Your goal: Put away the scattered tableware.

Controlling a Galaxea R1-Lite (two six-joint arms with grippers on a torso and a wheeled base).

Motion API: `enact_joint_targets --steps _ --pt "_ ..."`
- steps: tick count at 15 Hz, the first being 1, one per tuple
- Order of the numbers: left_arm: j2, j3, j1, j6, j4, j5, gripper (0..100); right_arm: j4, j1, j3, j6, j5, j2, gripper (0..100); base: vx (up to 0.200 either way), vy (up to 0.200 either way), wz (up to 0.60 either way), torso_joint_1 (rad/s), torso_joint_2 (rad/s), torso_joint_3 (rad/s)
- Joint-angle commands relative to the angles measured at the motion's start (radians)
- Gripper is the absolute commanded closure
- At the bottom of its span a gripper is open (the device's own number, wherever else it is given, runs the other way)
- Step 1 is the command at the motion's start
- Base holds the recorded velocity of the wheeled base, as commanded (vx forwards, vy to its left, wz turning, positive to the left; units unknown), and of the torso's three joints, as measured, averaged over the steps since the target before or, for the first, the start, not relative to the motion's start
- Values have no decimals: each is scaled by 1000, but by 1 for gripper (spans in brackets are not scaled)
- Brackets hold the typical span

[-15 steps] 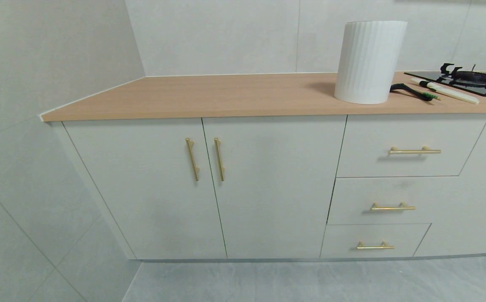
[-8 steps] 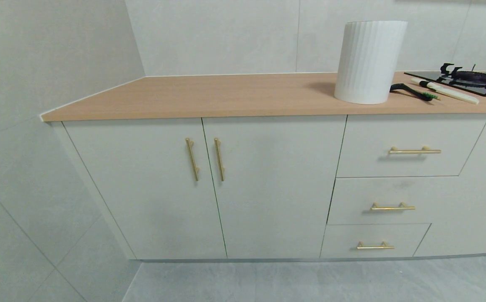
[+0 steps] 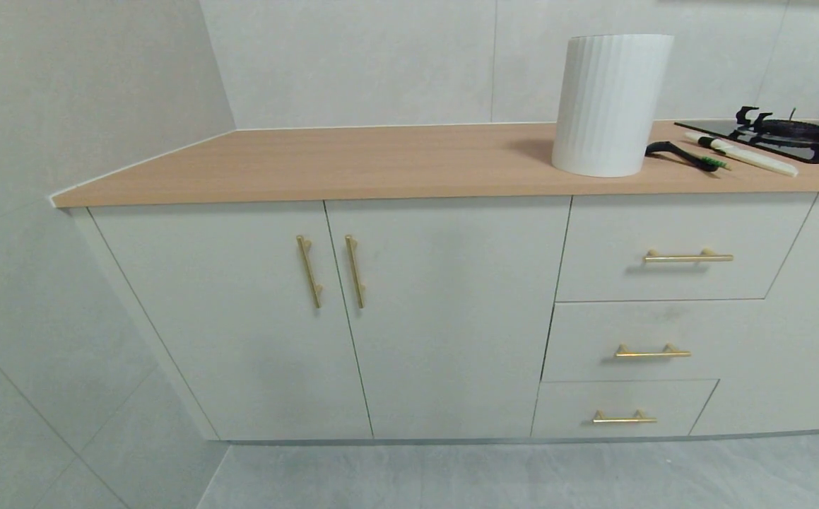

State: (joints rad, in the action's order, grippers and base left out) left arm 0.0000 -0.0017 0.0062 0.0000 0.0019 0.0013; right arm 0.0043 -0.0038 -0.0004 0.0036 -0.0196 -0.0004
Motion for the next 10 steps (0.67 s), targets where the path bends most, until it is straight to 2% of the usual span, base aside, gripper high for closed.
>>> enact_joint_targets --steps 1,10 --pt "2 0 0 0 1 0 0 0 -1 -1 -1 0 2 0 0 -200 0 2 2 -2" --pt "2 0 0 0 1 0 0 0 -1 -1 1 0 2 0 0 -200 0 3 2 3"
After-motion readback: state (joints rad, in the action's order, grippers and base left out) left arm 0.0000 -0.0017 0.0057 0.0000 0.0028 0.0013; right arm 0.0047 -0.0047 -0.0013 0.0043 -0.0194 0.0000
